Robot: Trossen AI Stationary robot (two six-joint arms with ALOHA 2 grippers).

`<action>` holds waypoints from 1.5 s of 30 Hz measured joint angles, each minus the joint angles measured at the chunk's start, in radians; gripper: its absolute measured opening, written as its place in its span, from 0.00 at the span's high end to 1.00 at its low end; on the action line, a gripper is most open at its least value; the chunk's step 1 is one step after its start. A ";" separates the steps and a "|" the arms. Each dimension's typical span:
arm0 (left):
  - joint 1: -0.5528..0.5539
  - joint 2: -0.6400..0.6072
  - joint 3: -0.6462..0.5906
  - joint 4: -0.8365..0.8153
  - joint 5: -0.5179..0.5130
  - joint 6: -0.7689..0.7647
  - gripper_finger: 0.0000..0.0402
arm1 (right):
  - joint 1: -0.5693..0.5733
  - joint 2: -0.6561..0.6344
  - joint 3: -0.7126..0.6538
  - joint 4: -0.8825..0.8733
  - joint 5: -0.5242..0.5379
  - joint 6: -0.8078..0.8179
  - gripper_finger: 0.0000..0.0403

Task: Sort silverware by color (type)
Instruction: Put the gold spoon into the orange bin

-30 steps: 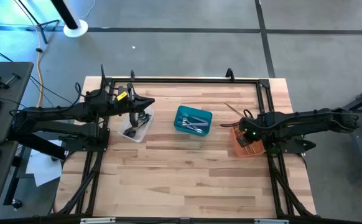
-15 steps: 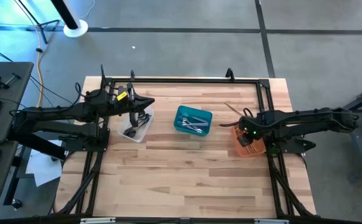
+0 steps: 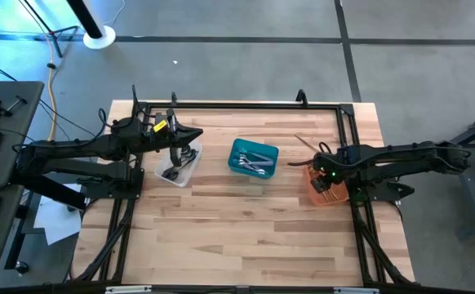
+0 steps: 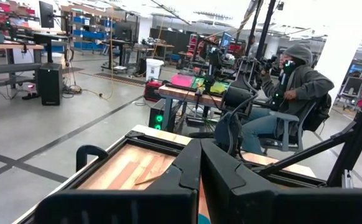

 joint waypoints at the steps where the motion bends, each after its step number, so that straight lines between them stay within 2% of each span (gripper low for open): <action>1: 0.000 0.000 0.000 0.000 0.000 0.000 1.00 | 0.000 0.000 0.000 0.001 -0.008 0.007 0.52; 7: 0.000 0.000 0.000 0.000 0.000 0.000 1.00 | 0.000 0.000 0.036 -0.011 -0.013 0.016 0.52; 12: 0.000 0.000 0.000 0.000 0.000 0.000 1.00 | 0.000 -0.001 0.133 -0.112 0.022 -0.024 0.56; 16: 0.000 0.000 0.000 0.000 0.000 0.000 1.00 | 0.000 -0.001 0.247 -0.229 0.113 -0.036 0.59; 20: 0.000 0.000 0.000 0.000 0.000 0.000 1.00 | 0.000 -0.001 0.365 -0.218 0.222 -0.078 0.62; 24: 0.000 0.000 0.000 0.000 0.000 0.001 1.00 | 0.000 -0.001 0.446 -0.033 0.302 -0.203 0.62; 26: 0.000 0.000 0.000 0.000 0.000 0.001 1.00 | 0.000 -0.001 0.456 0.132 0.304 -0.301 0.62; 31: 0.000 0.000 0.000 0.000 0.000 0.000 1.00 | 0.000 0.021 0.455 0.568 0.260 -0.554 0.62; 35: 0.000 0.000 0.000 0.015 0.035 -0.010 1.00 | 0.000 0.055 0.454 0.819 0.164 -0.699 0.62; 39: -0.001 0.000 0.000 0.048 0.089 -0.016 1.00 | 0.006 0.101 0.454 0.937 0.016 -0.766 0.62; 42: -0.001 0.000 0.000 0.056 0.090 -0.016 1.00 | 0.023 0.132 0.455 0.953 -0.010 -0.777 0.63; 45: -0.002 0.000 0.000 0.066 0.097 -0.017 1.00 | 0.032 0.151 0.456 0.978 -0.011 -0.769 0.68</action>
